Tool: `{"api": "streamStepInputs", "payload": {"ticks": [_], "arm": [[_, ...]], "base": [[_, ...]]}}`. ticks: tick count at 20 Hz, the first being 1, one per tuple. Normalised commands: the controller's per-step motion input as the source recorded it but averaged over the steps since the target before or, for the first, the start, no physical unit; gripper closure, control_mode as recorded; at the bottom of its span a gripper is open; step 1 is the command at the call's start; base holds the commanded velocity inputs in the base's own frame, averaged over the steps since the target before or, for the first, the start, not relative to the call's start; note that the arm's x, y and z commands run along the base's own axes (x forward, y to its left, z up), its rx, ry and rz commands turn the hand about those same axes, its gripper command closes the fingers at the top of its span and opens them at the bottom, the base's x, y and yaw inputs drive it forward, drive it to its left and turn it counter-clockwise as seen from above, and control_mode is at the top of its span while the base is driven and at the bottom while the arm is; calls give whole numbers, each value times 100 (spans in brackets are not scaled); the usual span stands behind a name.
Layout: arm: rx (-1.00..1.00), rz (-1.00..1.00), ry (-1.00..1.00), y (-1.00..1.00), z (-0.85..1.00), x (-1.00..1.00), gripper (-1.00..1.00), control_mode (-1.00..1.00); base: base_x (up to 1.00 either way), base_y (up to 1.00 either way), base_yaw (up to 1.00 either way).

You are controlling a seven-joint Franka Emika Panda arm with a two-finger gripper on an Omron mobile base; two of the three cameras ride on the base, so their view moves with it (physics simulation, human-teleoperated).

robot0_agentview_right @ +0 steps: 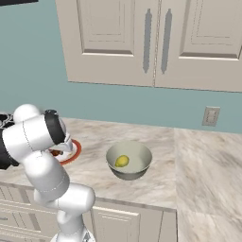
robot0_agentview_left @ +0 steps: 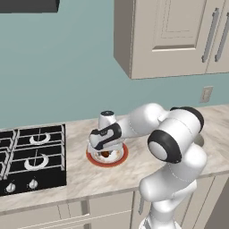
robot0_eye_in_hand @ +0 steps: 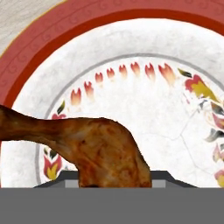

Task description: Place the chicken drumstick on the plate and place the lemon on the same plate.

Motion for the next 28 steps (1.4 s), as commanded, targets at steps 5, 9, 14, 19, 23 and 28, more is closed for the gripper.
{"api": "streamStepInputs", "payload": {"ticks": [5,9,14,19,23,28], "arm": [[0,0,0,0,0,0,-100,-100],[0,0,0,0,10,0,-100,-100],[0,-1,0,-12,42,-10,-100,-100],[0,-2,0,-41,52,-48,-100,-100],[0,0,0,-56,53,-54,-100,-100],[0,-4,0,-60,52,-50,-100,-100]], "base": [[0,0,0],[0,0,0],[0,0,0],[0,0,0],[0,0,0],[0,0,0]]}}
